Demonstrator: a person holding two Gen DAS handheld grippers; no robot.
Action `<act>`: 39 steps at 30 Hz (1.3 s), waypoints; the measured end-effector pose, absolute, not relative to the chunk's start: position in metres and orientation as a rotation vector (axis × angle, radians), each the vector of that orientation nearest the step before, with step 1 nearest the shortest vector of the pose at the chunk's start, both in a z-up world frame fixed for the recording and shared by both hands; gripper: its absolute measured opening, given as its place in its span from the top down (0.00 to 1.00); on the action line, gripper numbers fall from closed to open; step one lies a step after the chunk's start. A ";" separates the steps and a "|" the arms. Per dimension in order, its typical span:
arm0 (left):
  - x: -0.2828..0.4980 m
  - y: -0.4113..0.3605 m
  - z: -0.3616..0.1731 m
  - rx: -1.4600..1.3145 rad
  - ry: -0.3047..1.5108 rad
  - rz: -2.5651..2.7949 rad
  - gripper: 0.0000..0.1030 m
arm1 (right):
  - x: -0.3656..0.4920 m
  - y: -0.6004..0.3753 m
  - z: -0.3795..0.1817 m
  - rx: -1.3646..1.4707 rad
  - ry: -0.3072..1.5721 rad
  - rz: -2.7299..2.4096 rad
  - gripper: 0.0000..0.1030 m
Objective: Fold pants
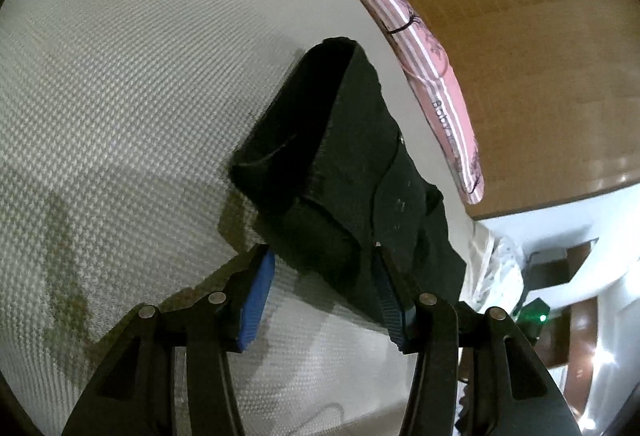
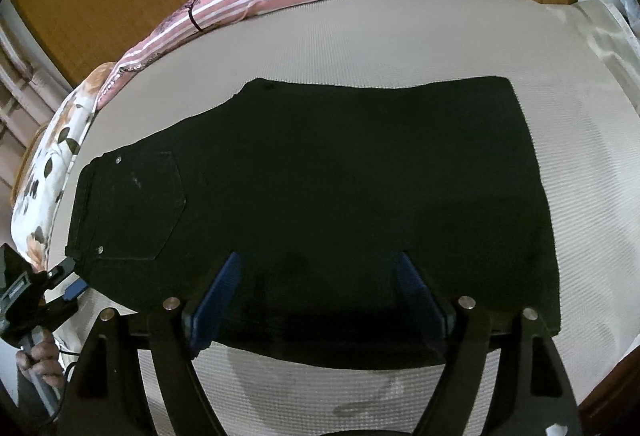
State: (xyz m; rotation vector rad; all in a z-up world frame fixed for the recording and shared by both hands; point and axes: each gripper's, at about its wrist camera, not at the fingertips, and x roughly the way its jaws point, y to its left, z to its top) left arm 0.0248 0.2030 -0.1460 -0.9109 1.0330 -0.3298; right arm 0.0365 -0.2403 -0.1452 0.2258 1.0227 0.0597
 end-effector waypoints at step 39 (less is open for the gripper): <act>0.064 0.197 -0.150 -0.803 0.892 -0.270 0.74 | 0.065 -0.216 -0.154 0.261 1.040 0.071 0.24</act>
